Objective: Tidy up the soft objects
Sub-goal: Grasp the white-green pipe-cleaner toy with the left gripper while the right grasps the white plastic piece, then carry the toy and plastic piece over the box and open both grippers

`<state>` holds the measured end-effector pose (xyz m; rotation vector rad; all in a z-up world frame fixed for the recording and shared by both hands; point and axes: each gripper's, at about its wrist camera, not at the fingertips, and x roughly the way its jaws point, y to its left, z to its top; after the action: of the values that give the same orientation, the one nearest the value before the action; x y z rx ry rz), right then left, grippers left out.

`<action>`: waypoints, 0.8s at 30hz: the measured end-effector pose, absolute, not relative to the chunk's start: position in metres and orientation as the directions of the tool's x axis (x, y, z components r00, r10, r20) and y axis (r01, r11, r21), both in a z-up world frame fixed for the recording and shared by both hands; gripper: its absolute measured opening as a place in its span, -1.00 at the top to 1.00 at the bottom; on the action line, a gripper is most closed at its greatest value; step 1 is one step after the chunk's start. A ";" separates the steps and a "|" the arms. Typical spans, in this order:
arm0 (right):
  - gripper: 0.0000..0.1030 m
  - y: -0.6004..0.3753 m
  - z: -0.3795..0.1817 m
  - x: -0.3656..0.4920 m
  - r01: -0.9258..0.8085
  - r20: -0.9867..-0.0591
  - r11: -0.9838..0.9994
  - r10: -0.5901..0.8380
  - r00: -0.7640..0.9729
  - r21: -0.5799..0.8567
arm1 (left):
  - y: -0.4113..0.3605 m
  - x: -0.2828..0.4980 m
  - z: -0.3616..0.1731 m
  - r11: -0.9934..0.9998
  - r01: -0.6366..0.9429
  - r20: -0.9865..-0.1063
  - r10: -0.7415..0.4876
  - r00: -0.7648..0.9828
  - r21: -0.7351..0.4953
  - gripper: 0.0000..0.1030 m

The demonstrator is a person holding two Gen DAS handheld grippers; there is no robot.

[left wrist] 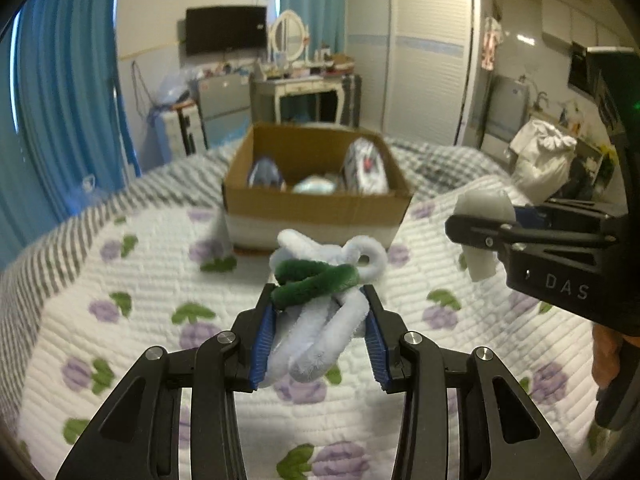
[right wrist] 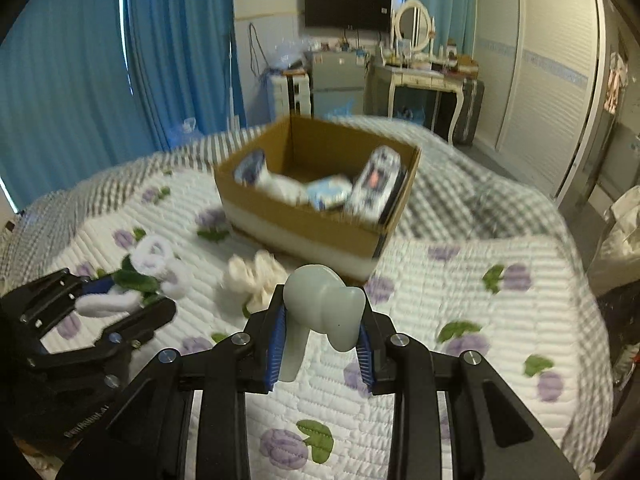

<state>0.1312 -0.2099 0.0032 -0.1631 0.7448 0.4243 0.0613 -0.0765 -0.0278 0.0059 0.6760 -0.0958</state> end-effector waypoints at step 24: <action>0.41 -0.208 0.099 0.263 -0.386 -0.561 0.922 0.330 0.759 0.020 | -0.059 0.210 0.058 0.996 0.076 -0.517 -0.041 0.855 0.048 0.23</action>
<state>0.2630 -0.2082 0.0987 -0.0986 0.5922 0.3907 0.2102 -0.0593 0.0585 0.0674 0.5420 -0.0614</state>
